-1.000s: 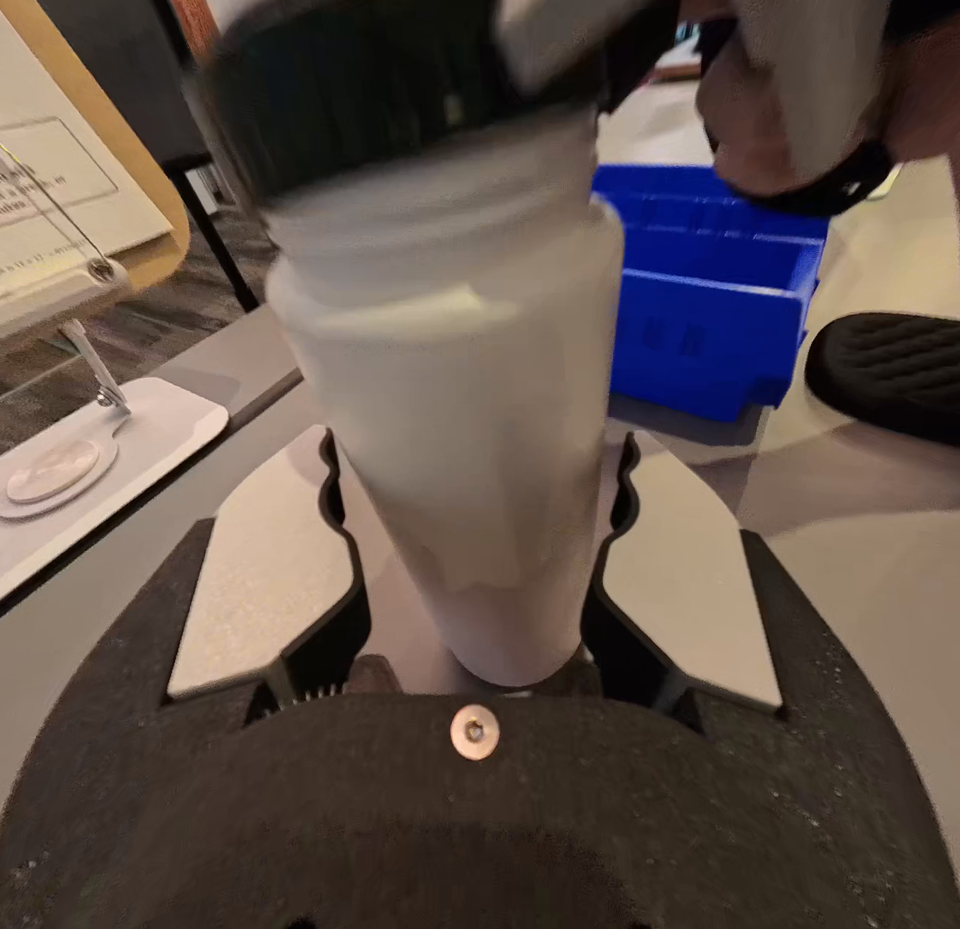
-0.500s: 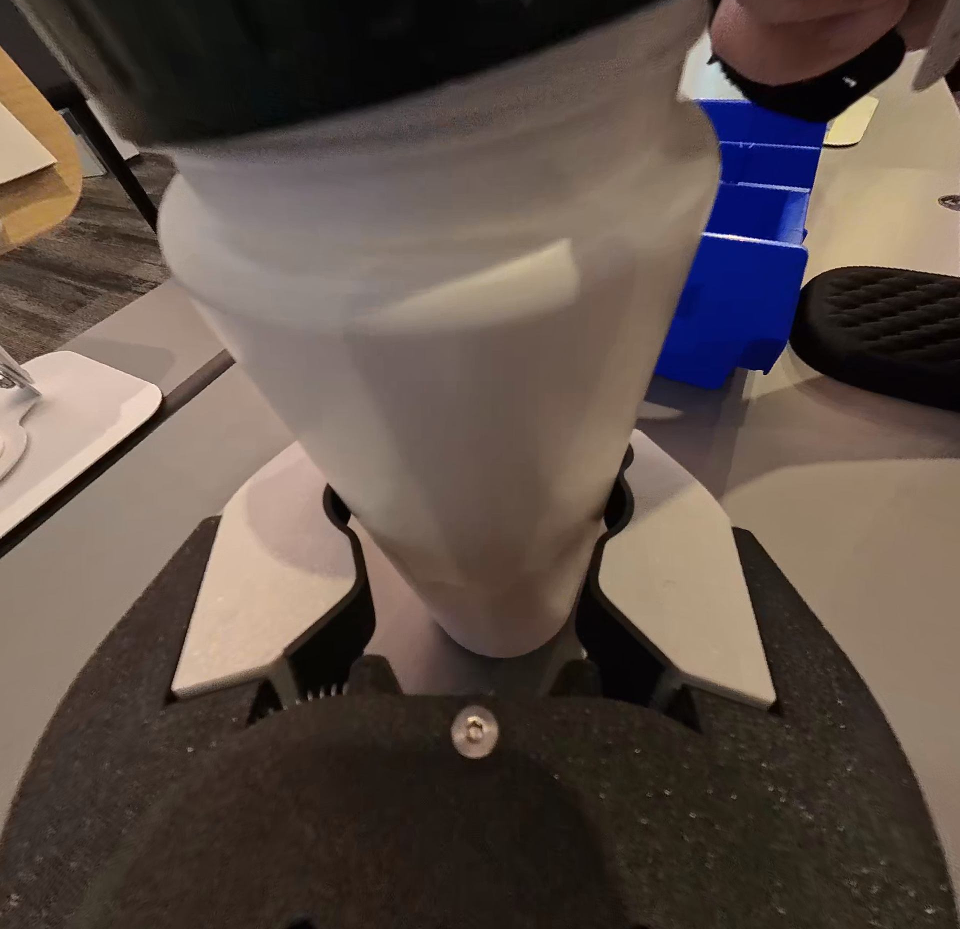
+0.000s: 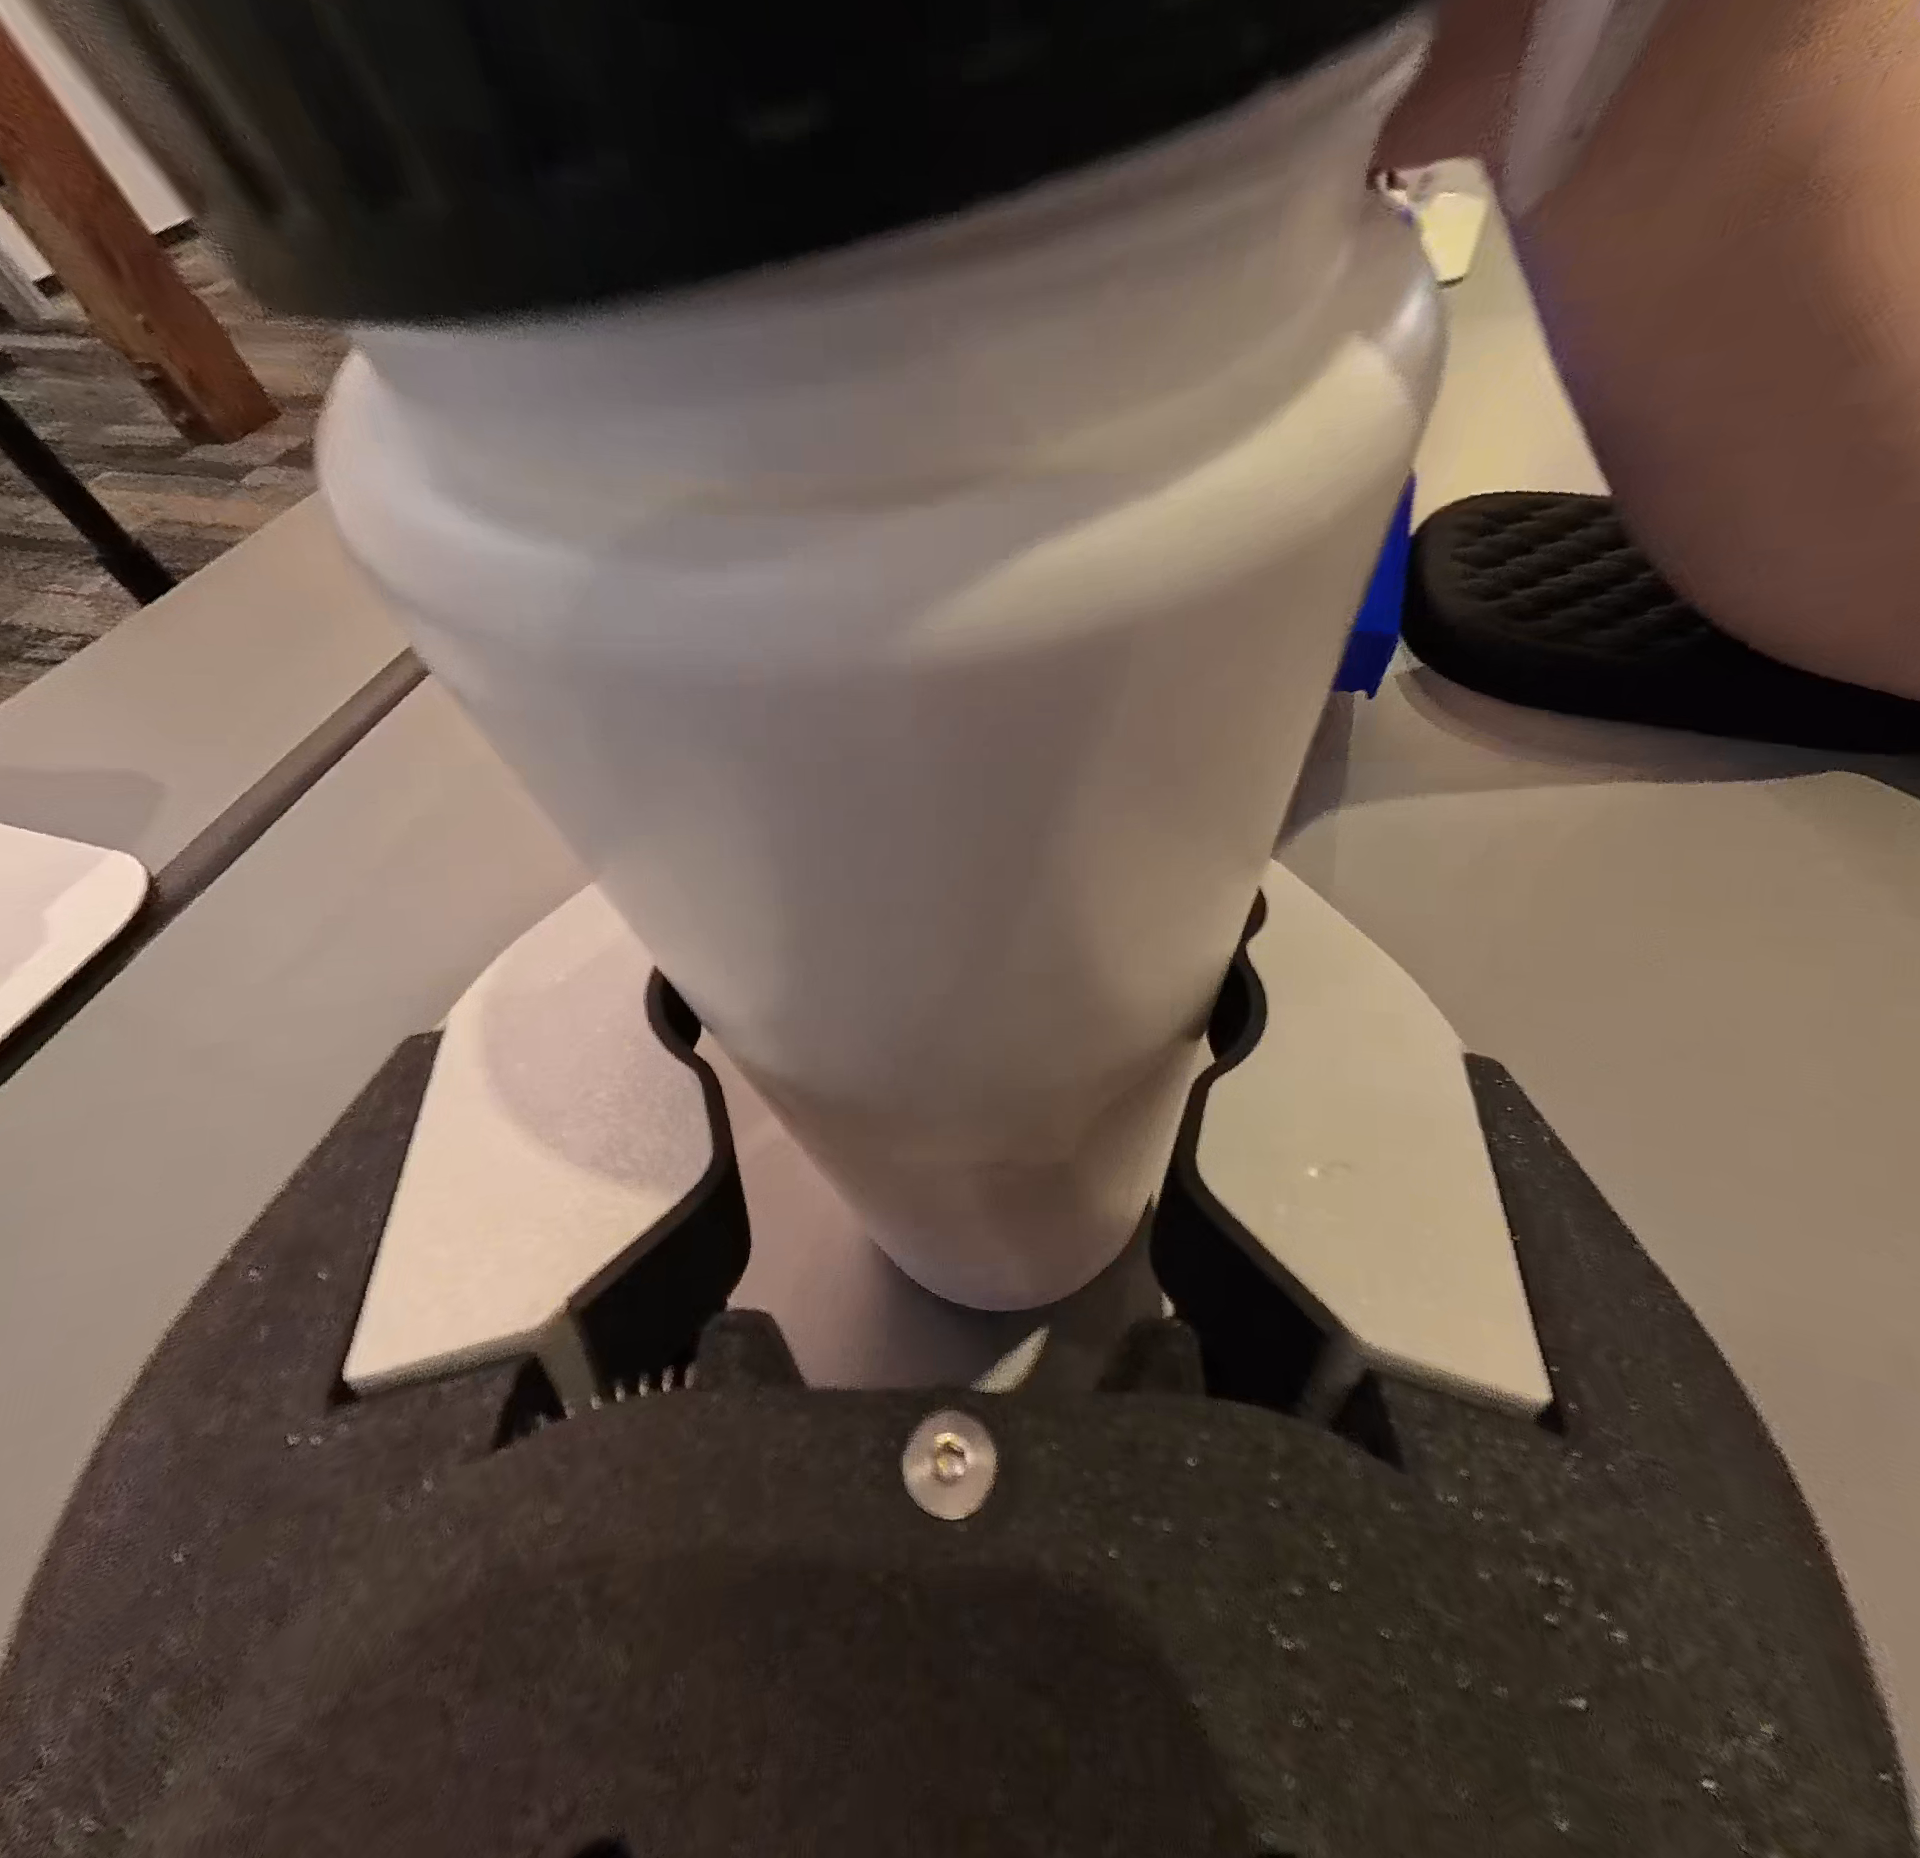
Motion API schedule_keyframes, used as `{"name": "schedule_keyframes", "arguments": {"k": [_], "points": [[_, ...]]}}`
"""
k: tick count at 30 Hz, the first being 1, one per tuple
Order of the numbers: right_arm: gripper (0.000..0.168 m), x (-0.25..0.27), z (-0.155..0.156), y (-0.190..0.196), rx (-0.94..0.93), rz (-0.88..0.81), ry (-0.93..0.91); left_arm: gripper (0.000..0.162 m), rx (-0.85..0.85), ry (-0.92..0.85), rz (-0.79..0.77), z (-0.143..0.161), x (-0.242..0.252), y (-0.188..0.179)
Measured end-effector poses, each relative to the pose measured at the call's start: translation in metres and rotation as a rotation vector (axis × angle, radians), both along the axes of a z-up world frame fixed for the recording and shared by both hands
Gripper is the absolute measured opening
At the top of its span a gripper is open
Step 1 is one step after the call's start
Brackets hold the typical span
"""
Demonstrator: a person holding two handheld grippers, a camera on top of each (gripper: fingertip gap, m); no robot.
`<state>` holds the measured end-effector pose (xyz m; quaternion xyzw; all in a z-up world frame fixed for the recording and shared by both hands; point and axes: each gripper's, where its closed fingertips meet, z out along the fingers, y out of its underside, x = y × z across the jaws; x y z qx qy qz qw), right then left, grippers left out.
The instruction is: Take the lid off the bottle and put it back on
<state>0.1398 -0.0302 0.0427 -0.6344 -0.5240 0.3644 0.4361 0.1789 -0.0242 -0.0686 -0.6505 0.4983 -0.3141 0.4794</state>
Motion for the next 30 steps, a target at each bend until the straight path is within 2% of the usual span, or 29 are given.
{"name": "schedule_keyframes", "arguments": {"k": [2,6,9,12,16,24,28,30], "points": [[0.077,0.0,0.002,0.003,-0.024,-0.072,-0.022,0.098,-0.002,0.008,0.023,0.0,-0.001,0.001],[0.077,-0.002,0.008,0.005,-0.014,-0.203,-0.038,0.098,0.015,0.038,0.062,-0.002,-0.001,0.002],[0.076,-0.001,-0.002,0.003,-0.016,-0.233,-0.124,0.098,0.016,0.044,0.071,-0.002,-0.001,0.002],[0.073,-0.003,-0.004,0.003,-0.022,-0.224,-0.128,0.098,0.008,0.042,0.072,-0.002,-0.002,0.002],[0.073,-0.004,-0.004,-0.003,-0.015,-0.14,-0.125,0.098,0.012,0.059,0.017,-0.002,-0.002,-0.003],[0.073,-0.003,-0.002,-0.034,0.082,0.232,-0.014,0.098,0.018,0.042,-0.25,-0.002,0.001,-0.036],[0.073,-0.004,-0.001,-0.047,0.048,0.335,0.052,0.098,0.005,0.028,-0.351,-0.002,0.002,-0.052],[0.073,-0.005,0.0,-0.044,0.037,0.326,0.063,0.098,0.0,0.022,-0.34,-0.001,0.002,-0.052]]}}
